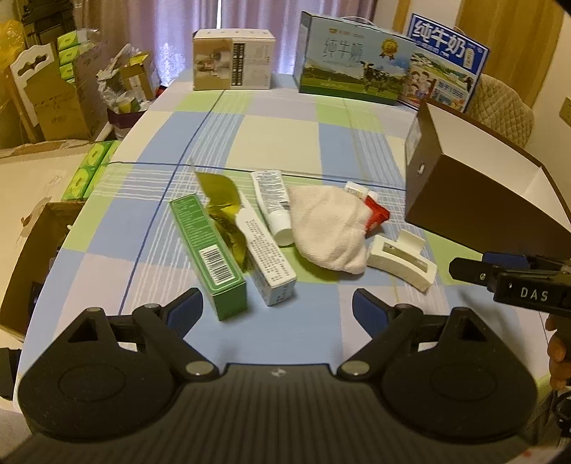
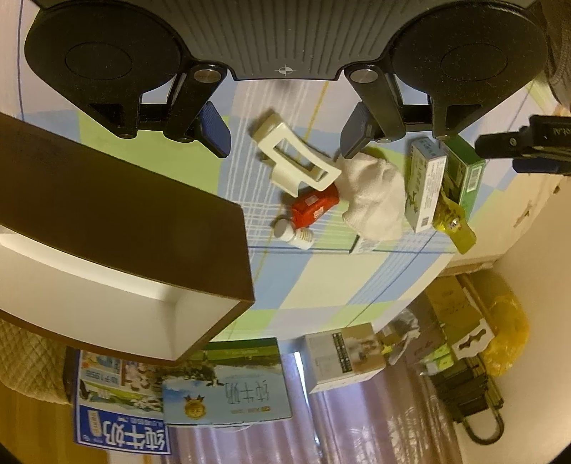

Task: Organize objects
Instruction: 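Withdraw both tools from the box back toward the table items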

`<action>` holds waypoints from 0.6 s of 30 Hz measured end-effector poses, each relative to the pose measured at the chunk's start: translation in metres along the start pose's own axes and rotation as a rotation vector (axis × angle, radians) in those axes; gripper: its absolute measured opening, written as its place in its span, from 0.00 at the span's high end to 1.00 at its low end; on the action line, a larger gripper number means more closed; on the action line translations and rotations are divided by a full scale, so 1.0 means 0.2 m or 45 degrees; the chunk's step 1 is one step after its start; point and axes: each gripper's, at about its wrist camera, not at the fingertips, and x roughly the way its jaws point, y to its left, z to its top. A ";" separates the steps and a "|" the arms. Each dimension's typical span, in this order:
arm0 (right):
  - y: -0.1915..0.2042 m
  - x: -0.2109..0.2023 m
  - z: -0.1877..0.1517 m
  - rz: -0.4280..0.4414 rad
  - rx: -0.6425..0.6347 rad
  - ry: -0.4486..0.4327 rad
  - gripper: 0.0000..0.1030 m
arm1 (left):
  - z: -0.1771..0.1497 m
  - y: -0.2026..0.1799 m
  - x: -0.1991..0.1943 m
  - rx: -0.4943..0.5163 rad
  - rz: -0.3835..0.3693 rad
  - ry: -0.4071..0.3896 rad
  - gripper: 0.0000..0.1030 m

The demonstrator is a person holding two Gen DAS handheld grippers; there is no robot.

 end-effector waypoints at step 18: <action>0.06 0.28 0.00 -0.024 -0.209 0.095 0.36 | -0.02 0.14 0.09 -0.100 0.114 -0.012 0.16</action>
